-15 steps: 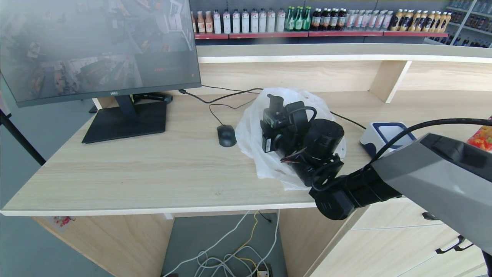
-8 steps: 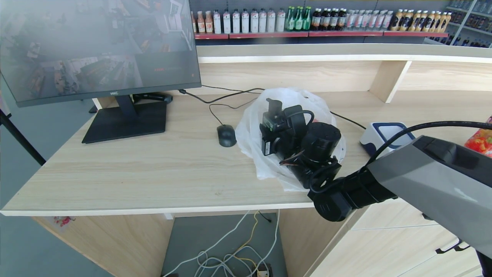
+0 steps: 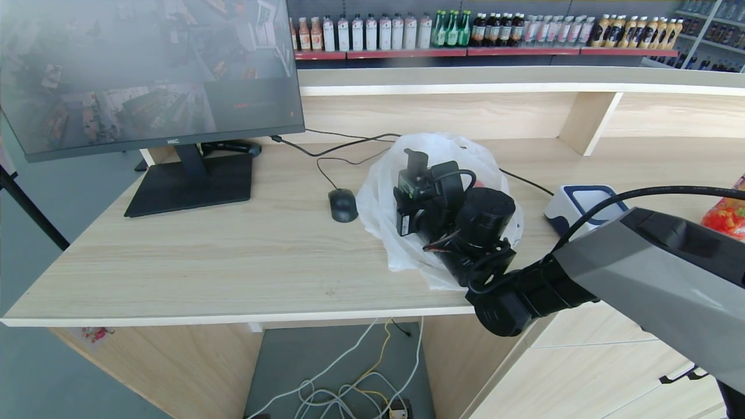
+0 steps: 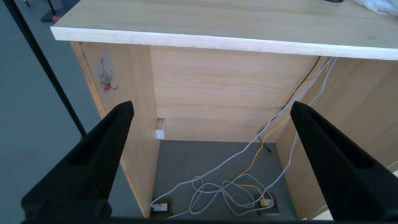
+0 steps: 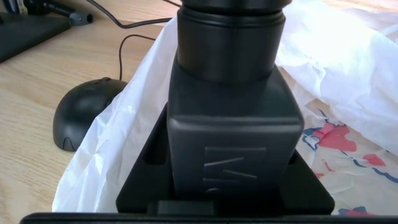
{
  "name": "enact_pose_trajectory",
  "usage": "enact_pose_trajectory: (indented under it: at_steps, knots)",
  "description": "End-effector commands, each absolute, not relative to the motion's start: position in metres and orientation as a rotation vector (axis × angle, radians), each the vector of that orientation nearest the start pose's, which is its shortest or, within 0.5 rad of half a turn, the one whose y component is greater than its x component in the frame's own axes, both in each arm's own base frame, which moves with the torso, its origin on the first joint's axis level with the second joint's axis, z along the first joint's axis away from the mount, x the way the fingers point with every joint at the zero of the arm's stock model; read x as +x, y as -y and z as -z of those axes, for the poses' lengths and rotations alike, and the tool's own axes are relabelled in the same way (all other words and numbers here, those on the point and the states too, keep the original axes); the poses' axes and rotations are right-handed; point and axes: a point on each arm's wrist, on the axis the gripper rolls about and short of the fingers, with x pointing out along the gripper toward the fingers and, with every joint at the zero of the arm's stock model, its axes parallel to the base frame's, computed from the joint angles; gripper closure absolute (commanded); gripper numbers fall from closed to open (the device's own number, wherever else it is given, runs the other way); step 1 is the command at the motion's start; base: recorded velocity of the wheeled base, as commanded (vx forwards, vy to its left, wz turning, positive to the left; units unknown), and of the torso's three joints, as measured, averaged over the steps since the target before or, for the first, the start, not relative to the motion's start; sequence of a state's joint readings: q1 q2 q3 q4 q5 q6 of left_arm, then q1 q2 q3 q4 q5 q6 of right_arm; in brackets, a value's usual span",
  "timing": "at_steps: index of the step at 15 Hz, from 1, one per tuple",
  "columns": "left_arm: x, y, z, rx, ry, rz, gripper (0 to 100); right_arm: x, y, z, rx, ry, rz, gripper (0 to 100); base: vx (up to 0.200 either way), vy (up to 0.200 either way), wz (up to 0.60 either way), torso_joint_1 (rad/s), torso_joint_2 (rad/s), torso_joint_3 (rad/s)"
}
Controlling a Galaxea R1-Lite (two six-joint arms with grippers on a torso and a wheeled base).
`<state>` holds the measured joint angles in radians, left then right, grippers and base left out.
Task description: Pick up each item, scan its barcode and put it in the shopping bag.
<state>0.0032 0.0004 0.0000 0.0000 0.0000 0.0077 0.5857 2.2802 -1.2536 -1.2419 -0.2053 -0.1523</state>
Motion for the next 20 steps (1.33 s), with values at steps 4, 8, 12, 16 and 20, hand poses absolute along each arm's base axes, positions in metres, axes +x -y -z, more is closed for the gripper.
enact_pose_trajectory:
  at_steps: [4, 8, 12, 16, 20]
  knots:
    - [-0.023, 0.0, -0.075, 0.008, 0.0, -0.003, 0, 0.379, -0.246, -0.136, -0.065, 0.218, -0.364, 0, 0.0, 0.0, 0.0, 0.0, 0.0, 0.0]
    - [-0.023, 0.0, -0.076, 0.008, 0.002, -0.003, 0, 0.378, -0.246, -0.137, -0.06, 0.226, -0.363, 0, 0.0, 0.0, 0.0, 0.0, 0.0, 0.0]
    - [-0.023, 0.0, -0.075, 0.008, 0.0, -0.003, 0, 0.377, -0.245, -0.142, -0.049, 0.256, -0.36, 0, 0.0, 0.0, 0.0, 0.0, 0.0, 0.0]
    - [-0.023, 0.0, -0.075, 0.008, 0.0, -0.003, 0, 0.371, -0.238, -0.165, -0.028, 0.317, -0.345, 0, 0.0, 0.0, 0.0, 0.0, 0.0, 0.0]
    - [-0.023, 0.0, -0.075, 0.008, 0.0, -0.003, 0, 0.352, -0.226, -0.192, -0.028, 0.354, -0.337, 0, 0.0, 0.0, 0.0, 0.0, 0.0, 0.0]
